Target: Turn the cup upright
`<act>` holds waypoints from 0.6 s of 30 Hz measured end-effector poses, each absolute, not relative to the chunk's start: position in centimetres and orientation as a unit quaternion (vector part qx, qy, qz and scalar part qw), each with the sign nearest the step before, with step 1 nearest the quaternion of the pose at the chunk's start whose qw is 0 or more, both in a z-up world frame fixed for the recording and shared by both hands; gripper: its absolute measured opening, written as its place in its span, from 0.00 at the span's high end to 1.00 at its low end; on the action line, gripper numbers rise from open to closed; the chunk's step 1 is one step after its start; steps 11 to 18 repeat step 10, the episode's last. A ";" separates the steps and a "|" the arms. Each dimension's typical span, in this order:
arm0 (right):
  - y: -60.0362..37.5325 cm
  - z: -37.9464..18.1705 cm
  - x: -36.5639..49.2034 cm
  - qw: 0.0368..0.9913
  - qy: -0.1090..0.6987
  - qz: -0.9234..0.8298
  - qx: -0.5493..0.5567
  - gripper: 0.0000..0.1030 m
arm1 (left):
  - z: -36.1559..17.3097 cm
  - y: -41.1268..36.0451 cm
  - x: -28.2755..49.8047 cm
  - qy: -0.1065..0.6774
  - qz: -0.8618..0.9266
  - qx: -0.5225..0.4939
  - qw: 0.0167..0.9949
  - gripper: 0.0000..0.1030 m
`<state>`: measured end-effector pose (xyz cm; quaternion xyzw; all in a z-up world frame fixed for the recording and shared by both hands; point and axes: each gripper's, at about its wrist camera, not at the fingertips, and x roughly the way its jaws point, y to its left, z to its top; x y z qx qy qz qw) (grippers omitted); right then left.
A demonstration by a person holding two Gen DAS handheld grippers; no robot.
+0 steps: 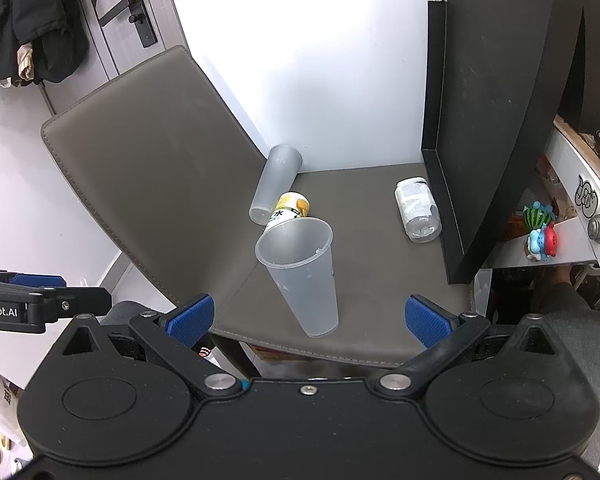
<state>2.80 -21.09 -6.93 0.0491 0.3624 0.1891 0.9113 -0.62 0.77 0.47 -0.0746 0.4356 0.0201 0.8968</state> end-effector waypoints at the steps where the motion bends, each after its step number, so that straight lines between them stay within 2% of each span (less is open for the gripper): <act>1: -21.1 -6.9 2.8 0.911 0.363 0.189 0.048 0.00 | 0.4 0.7 -0.6 0.436 0.020 -0.075 0.897 0.14; 18: -21.5 -7.3 2.9 0.910 0.368 0.183 0.052 0.00 | 0.4 0.0 -0.5 0.427 0.011 -0.066 0.902 0.14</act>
